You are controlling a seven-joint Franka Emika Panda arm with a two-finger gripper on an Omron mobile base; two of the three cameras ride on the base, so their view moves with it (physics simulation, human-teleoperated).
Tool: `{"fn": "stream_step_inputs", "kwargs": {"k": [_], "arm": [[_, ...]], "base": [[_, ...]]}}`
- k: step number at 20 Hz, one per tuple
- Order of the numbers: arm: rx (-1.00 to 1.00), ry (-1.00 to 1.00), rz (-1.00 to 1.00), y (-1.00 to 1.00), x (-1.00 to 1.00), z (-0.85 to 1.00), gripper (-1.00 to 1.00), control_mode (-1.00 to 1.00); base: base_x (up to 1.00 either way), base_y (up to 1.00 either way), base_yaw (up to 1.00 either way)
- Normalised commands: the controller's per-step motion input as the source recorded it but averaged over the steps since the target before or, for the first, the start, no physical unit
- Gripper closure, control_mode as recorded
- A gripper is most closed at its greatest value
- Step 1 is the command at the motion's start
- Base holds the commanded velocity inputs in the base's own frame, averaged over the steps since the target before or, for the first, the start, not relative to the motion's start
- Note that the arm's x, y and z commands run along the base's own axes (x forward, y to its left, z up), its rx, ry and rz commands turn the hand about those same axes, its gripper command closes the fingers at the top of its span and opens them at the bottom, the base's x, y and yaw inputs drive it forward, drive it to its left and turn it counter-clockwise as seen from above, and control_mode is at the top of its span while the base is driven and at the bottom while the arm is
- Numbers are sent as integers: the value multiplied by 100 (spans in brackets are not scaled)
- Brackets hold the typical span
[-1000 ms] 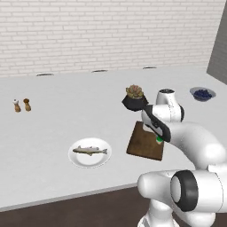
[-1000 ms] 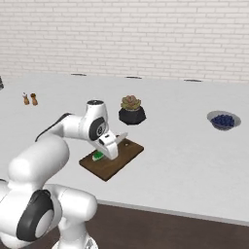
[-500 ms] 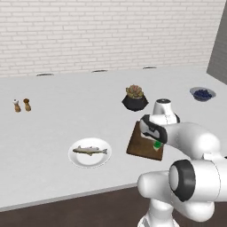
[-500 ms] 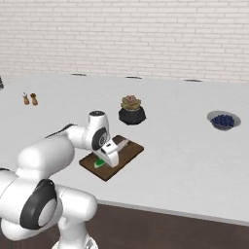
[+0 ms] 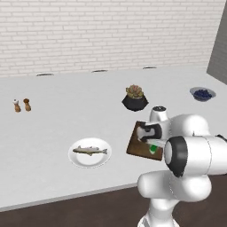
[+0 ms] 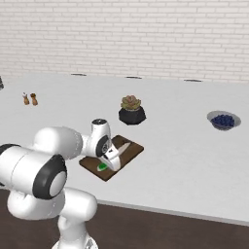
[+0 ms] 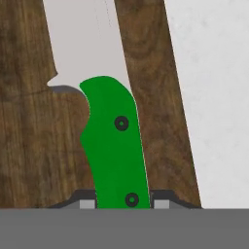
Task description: Pick up the knife from the drawer and place it on the cutting board. Then place the meat from the plate to the cutting board.
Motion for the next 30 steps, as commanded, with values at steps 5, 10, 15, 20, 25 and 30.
{"fn": "stream_step_inputs", "kwargs": {"k": [5, 10, 15, 20, 25, 30], "arm": [[0, 1, 0, -13, 34, -41, 100, -100], [0, 0, 0, -20, 28, -4, 100, -100], [0, -1, 0, -23, 31, -6, 100, -100], [0, -3, 0, -13, 0, -35, 100, -100], [-1, 0, 0, 7, -51, -54, -100, -100], [0, 0, 0, 9, -63, -16, -100, -100]], "base": [[0, 0, 0], [0, 0, 0], [0, 0, 0], [0, 0, 0], [0, 0, 0], [0, 0, 0]]}}
